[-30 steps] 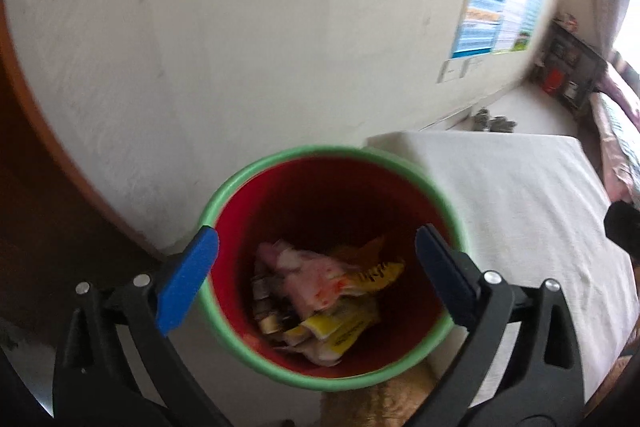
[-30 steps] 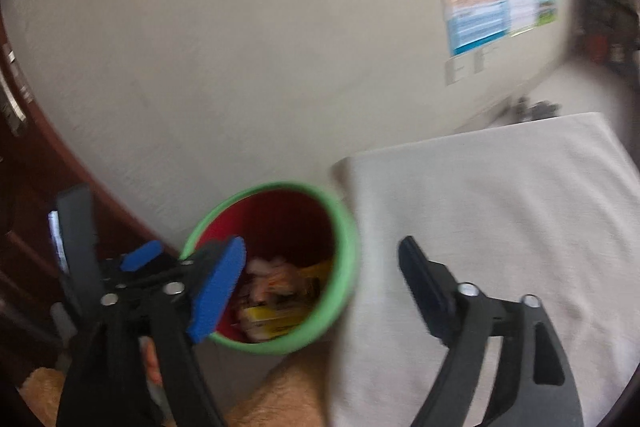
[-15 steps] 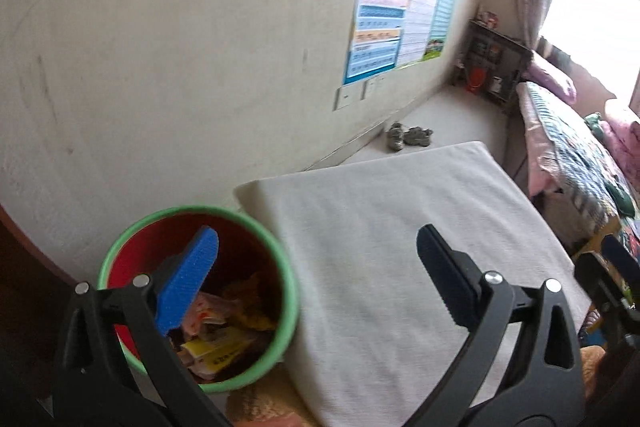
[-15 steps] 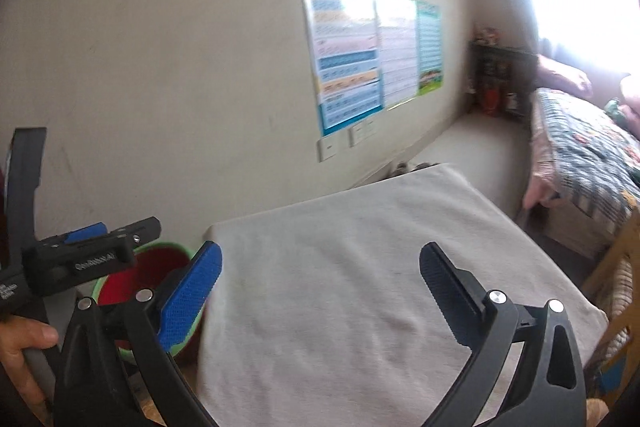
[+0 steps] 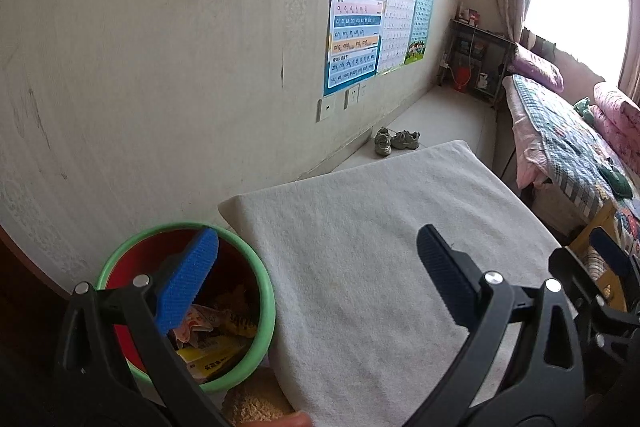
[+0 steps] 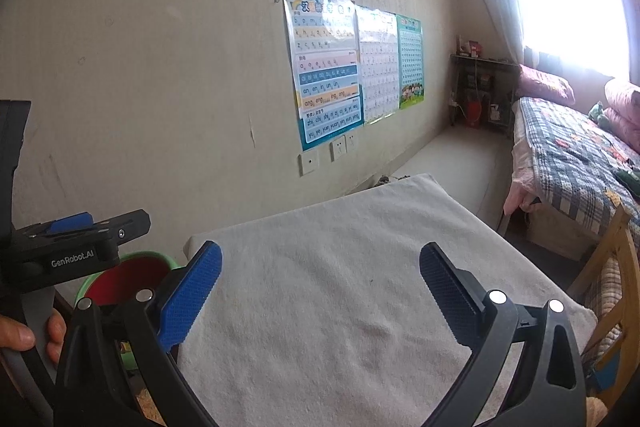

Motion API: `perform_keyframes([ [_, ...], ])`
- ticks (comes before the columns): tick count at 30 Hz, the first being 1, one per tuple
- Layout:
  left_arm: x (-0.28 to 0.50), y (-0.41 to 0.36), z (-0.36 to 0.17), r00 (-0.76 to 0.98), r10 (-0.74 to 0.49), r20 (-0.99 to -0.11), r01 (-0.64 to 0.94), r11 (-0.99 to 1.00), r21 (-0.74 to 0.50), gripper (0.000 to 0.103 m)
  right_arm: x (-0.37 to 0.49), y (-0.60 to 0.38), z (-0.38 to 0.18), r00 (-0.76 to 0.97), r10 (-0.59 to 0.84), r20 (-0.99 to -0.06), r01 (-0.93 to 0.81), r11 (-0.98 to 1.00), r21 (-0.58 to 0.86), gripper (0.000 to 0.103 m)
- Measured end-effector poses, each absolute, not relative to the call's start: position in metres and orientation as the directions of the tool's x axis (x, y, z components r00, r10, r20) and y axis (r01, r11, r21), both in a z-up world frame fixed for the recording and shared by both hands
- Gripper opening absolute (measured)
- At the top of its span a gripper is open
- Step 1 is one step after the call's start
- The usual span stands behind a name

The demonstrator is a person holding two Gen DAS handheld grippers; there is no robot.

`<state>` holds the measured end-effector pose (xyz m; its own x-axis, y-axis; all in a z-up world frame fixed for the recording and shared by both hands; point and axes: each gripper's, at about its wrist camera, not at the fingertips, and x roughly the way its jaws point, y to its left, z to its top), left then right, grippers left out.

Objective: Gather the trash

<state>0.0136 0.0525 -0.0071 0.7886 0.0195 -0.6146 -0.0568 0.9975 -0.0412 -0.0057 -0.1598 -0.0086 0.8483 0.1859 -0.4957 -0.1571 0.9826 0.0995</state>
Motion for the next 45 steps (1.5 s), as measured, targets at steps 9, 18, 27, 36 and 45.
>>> perform_keyframes([
  [9, 0.013, 0.055, -0.012, 0.781, 0.023, -0.624, -0.058, 0.998, -0.036, 0.097, -0.003, -0.156, -0.014, 0.836, 0.181, -0.518, -0.153, 0.983, 0.097, 0.096],
  [18, 0.014, 0.055, -0.015, 0.777, 0.028, -0.629, -0.059, 0.998, -0.028, 0.097, -0.002, -0.152, -0.020, 0.824, 0.184, -0.536, -0.158, 0.983, 0.095, 0.096],
  [27, 0.015, 0.055, -0.019, 0.768, 0.027, -0.639, -0.057, 0.998, -0.026, 0.097, -0.002, -0.148, -0.024, 0.813, 0.184, -0.553, -0.155, 0.983, 0.098, 0.096],
  [36, 0.014, 0.054, -0.021, 0.763, 0.023, -0.646, -0.052, 0.998, -0.026, 0.097, -0.002, -0.147, -0.028, 0.805, 0.186, -0.563, -0.157, 0.983, 0.099, 0.096],
  [45, 0.015, 0.054, -0.020, 0.762, 0.018, -0.647, -0.051, 0.998, -0.032, 0.097, -0.001, -0.146, -0.028, 0.803, 0.185, -0.567, -0.154, 0.983, 0.102, 0.096],
])
